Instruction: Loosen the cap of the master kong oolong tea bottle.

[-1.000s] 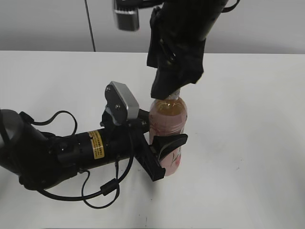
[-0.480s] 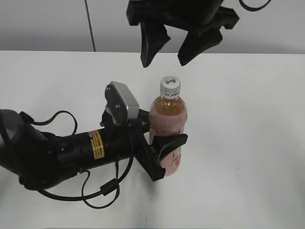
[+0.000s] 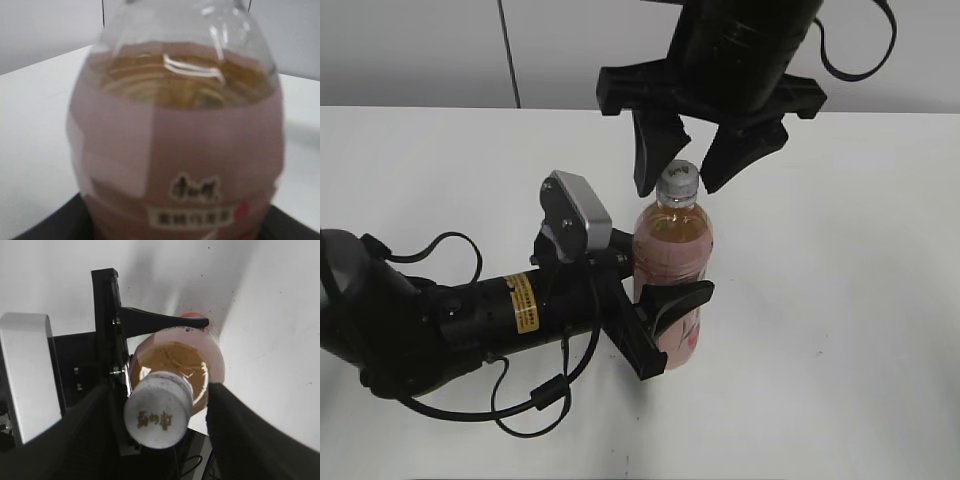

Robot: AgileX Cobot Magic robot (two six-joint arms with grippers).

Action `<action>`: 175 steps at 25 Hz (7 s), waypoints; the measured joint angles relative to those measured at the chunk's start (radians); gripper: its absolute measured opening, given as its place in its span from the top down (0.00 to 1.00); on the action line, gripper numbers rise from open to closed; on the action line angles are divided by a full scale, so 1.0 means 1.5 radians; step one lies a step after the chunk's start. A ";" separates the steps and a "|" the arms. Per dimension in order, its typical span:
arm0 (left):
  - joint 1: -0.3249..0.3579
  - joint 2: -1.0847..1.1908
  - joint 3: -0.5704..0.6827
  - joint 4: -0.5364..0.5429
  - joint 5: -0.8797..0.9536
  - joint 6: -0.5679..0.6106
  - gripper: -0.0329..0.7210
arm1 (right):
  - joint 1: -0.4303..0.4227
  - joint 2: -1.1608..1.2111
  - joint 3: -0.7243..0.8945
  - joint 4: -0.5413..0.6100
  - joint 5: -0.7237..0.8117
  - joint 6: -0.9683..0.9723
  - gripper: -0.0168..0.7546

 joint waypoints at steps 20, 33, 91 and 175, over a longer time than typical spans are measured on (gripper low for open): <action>0.000 0.000 0.000 -0.001 0.000 0.000 0.46 | 0.000 -0.004 0.002 -0.008 -0.001 -0.947 0.62; 0.000 0.000 0.000 0.002 0.000 0.000 0.46 | 0.000 -0.028 -0.023 0.015 -0.001 -0.971 0.62; 0.000 0.000 0.003 0.016 -0.022 0.000 0.28 | -0.235 0.089 0.415 0.018 -0.354 -0.211 0.35; 0.304 -1.245 0.082 -0.378 1.469 0.048 0.38 | -0.235 -0.845 0.687 -0.115 -0.042 -0.168 0.35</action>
